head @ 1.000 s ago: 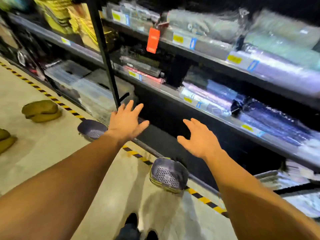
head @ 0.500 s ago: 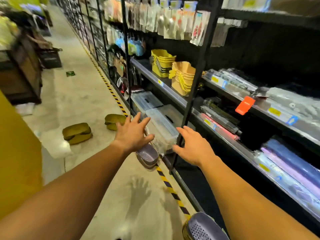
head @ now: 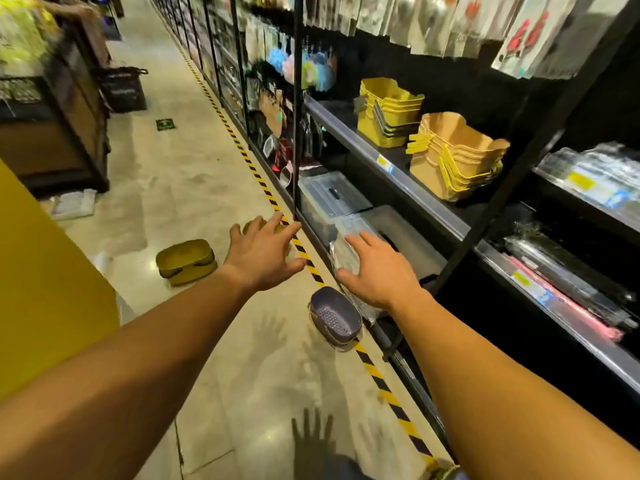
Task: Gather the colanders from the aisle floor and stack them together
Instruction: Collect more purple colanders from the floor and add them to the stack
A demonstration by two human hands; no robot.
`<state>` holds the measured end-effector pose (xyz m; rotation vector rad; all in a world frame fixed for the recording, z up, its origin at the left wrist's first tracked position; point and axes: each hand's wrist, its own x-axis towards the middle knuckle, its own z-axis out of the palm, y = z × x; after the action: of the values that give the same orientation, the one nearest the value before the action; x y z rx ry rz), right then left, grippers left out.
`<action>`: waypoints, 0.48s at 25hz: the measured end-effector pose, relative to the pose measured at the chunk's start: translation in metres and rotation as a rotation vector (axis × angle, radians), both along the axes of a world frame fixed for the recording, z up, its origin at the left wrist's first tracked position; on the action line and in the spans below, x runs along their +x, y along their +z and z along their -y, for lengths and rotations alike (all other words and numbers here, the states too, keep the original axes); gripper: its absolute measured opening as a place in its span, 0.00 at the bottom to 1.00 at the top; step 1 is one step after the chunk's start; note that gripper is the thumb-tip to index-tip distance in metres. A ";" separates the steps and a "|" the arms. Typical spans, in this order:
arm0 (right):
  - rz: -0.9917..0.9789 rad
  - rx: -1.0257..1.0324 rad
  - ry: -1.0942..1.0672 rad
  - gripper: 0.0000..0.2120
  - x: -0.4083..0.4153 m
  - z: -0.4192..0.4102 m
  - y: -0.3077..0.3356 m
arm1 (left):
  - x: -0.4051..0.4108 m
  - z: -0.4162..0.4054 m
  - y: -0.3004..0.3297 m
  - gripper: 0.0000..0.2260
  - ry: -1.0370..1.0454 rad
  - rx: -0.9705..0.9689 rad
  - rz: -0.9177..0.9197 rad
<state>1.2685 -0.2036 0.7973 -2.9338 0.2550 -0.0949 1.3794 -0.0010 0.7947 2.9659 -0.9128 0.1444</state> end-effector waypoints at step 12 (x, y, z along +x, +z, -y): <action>-0.093 0.104 -0.229 0.31 0.210 0.123 -0.090 | 0.239 0.132 -0.099 0.34 -0.191 0.072 -0.168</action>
<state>1.4784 -0.3269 0.7071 -2.7984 0.5916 0.0222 1.6189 -0.1333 0.6953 2.8775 -1.1914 -0.1436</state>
